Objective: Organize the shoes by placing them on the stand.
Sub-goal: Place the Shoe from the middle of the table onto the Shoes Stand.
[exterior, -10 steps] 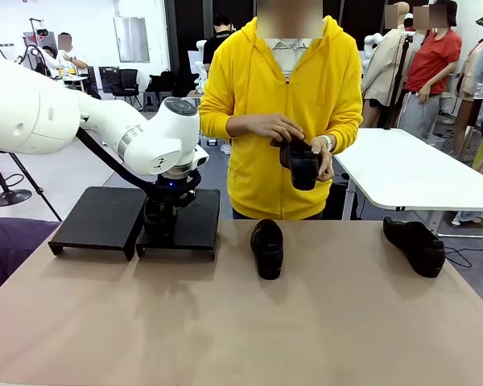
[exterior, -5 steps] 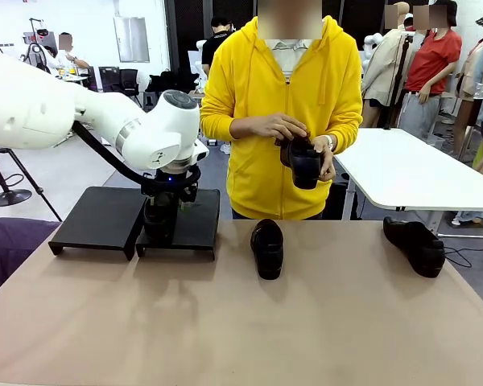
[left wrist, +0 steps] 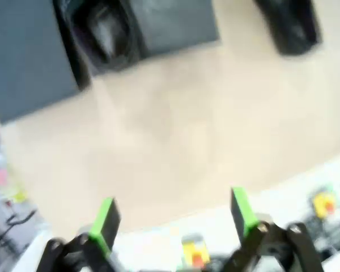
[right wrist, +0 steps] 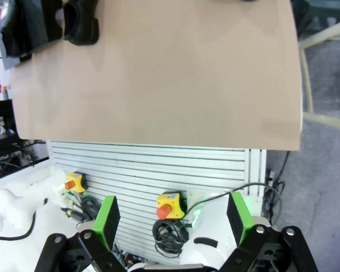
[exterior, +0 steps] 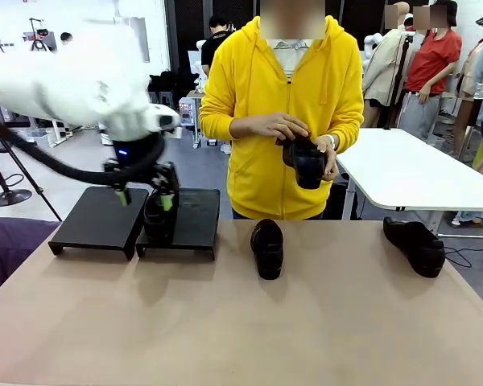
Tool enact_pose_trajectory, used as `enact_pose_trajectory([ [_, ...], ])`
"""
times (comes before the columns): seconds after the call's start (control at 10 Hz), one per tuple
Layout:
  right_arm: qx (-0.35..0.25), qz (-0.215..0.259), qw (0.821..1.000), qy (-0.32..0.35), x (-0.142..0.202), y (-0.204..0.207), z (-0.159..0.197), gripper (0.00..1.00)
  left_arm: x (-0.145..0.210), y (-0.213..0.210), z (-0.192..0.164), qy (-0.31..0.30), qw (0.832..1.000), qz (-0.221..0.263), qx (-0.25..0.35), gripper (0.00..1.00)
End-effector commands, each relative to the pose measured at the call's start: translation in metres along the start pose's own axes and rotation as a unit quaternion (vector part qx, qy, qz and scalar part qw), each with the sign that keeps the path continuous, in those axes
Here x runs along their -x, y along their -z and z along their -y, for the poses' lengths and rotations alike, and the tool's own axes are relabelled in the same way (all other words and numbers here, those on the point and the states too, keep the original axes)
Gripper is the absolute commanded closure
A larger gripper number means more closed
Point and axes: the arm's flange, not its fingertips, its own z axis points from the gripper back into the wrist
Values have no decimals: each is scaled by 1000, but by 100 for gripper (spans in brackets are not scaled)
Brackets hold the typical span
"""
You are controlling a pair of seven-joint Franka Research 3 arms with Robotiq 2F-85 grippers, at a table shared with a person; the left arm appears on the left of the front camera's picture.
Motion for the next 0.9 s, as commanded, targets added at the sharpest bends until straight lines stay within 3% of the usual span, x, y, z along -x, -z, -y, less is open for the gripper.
enact_pose_trajectory([
  [0.0,-10,2,1000,-12,1,-1,1,0,66,-41,-62,5,997,-43,71,0],
  [0.1,-10,2,1000,-12,1,-1,1,0,111,-57,-87,4,991,-38,130,0],
  [0.2,-10,2,1000,-12,1,-1,1,0,160,-65,-103,-24,979,-1,201,0],
  [0.4,-10,2,1000,-12,1,-1,1,0,252,-52,-115,-113,954,92,261,0],
  [0.5,-10,2,1000,-12,1,-1,1,0,278,-47,-122,-115,944,133,278,0],
  [0.6,-10,2,1000,-12,1,-1,1,0,285,-40,-141,-149,937,155,276,0],
  [0.7,-10,2,1000,-12,1,-1,1,0,265,-25,-173,-207,931,134,271,0],
  [0.8,-10,2,1000,-12,1,-1,1,0,278,-49,-136,-128,945,110,282,0],
])
